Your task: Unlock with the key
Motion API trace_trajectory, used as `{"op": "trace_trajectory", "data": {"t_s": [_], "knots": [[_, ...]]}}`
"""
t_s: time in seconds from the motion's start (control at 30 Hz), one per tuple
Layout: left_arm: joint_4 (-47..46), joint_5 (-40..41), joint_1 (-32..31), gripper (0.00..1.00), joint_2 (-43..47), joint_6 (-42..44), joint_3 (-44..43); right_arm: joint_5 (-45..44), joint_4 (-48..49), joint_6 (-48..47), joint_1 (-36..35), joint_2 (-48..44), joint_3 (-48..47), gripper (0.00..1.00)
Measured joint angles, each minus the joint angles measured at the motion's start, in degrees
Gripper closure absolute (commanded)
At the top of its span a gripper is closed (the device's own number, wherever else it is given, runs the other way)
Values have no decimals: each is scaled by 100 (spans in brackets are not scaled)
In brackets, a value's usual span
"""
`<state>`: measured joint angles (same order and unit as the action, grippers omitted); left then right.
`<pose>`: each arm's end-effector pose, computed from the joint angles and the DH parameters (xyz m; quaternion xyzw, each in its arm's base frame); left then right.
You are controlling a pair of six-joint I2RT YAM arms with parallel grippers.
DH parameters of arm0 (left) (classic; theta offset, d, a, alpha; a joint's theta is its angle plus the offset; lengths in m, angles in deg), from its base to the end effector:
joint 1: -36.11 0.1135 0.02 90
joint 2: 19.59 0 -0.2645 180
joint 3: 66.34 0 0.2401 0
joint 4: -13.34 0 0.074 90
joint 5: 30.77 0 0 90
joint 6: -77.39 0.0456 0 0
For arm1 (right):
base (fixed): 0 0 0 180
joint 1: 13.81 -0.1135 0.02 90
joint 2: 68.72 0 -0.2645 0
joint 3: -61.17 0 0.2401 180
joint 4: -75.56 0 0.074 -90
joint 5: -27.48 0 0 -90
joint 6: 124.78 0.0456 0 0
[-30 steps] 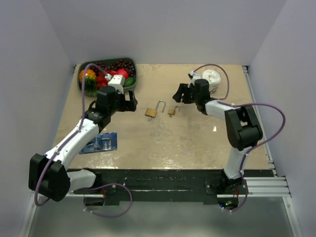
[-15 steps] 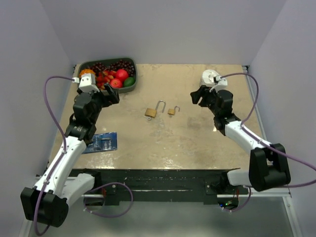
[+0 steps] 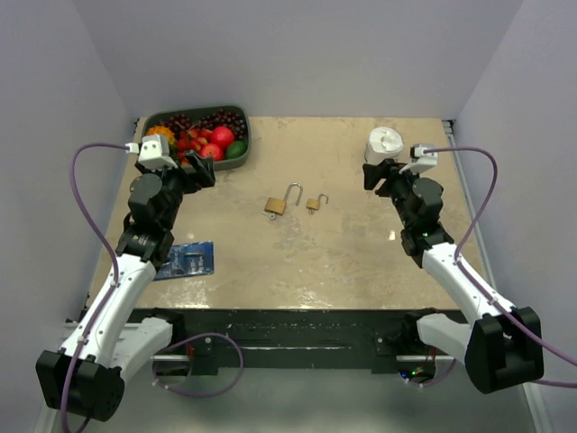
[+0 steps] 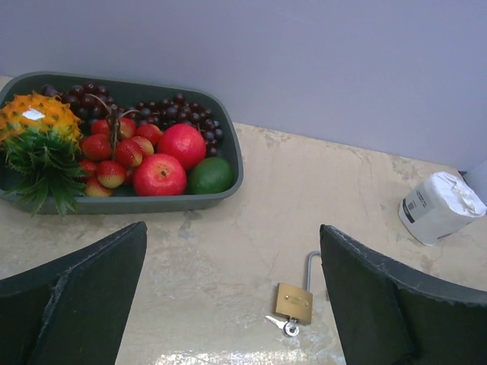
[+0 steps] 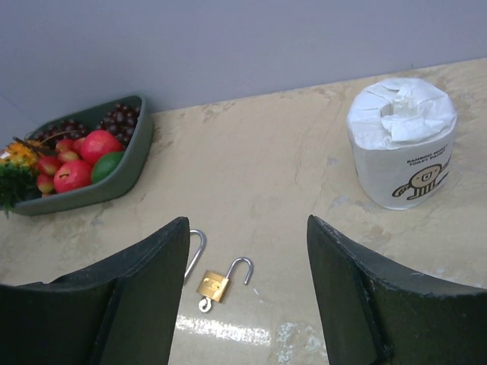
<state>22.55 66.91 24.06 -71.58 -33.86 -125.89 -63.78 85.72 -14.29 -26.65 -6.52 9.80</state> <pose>0.2108 -0.0388 0.3501 -0.1039 0.7096 -0.1532 0.6799 0.2460 0.0550 0.3010 0.0552 0.7091 0.1941 0.6756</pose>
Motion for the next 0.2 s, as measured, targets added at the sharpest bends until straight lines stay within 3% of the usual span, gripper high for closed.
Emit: {"op": "trace_trajectory", "data": {"t_s": [0.2], "knots": [[-72,-66,0,0,-7,-2,94,-81,0,-26,0,-35,2,34]]}}
